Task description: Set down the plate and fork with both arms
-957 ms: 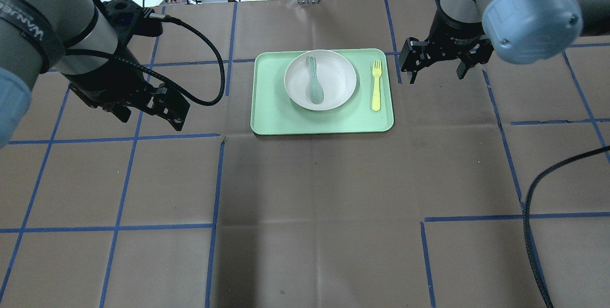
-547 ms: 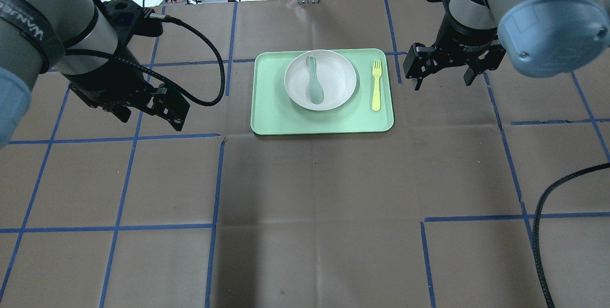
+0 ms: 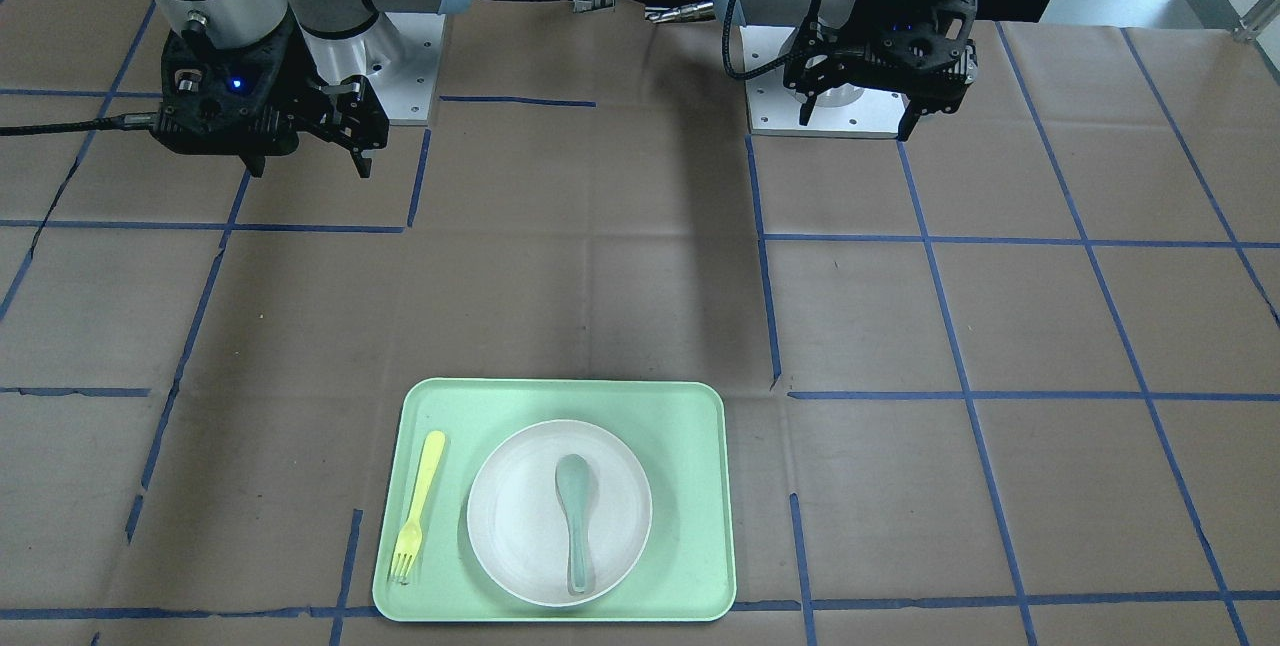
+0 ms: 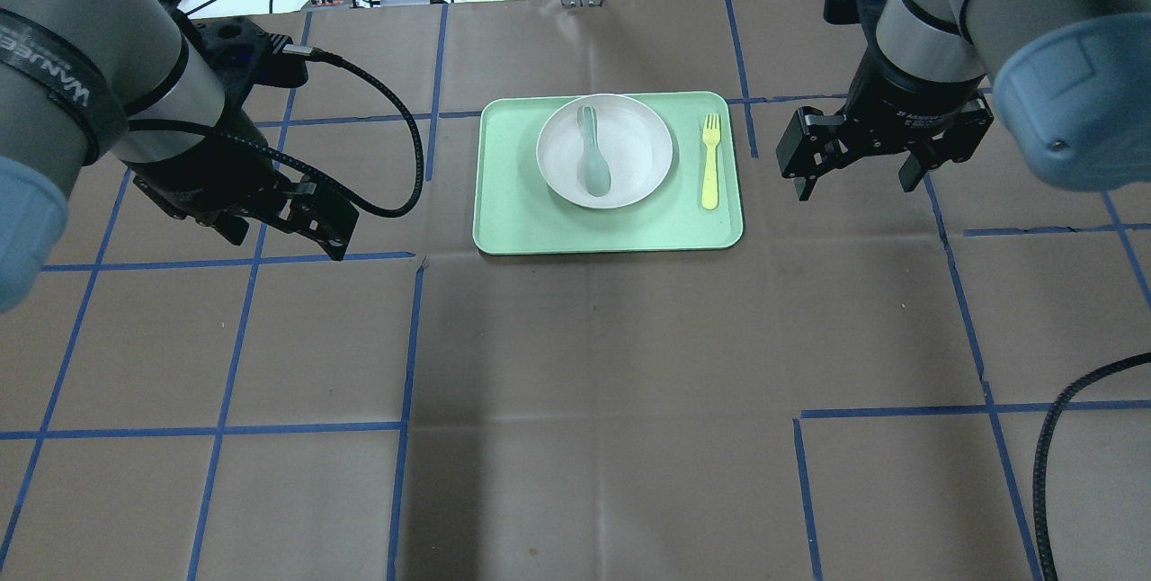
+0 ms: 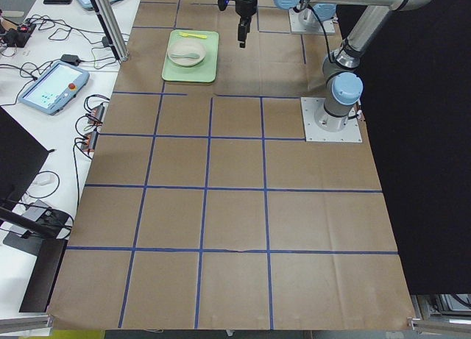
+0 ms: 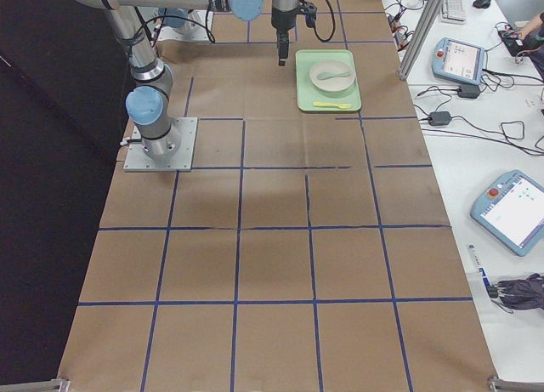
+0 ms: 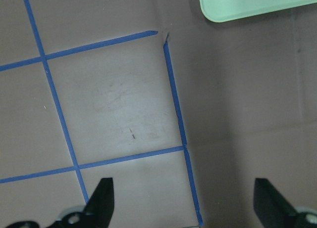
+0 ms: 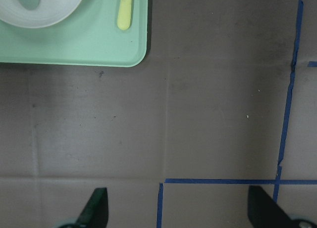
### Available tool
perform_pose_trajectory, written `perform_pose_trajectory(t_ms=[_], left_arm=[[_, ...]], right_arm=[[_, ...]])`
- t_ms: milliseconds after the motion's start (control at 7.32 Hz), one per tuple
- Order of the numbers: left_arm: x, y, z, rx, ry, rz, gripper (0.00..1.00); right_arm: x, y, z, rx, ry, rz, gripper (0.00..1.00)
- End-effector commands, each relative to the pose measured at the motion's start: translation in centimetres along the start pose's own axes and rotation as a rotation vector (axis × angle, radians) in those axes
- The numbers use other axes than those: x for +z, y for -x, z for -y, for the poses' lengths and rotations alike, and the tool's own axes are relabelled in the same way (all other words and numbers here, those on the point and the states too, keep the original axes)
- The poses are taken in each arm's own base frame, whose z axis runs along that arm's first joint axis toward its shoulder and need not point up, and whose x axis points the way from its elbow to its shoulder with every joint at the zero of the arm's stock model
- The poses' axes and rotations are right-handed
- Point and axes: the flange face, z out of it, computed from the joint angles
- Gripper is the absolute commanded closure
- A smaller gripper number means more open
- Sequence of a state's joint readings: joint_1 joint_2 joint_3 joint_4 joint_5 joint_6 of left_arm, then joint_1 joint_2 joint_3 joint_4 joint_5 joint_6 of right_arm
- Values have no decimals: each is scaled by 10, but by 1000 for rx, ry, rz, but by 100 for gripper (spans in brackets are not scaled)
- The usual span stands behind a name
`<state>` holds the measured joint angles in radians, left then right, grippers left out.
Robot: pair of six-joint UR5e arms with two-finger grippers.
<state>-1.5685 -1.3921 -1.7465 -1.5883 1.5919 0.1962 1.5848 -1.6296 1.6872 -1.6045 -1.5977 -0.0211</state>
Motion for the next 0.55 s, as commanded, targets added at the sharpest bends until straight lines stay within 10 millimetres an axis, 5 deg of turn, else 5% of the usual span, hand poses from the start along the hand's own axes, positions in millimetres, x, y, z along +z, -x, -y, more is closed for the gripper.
perform_pose_trajectory(t_ms=[0,410], left_arm=[[-5,3,7,-6,-11,2,0],[-18,6,16,-7,-30,6,0]], right_arm=[[-3,3,-1,-5,-6,2,0],[-3,3,-1,-3,-7,7,0]])
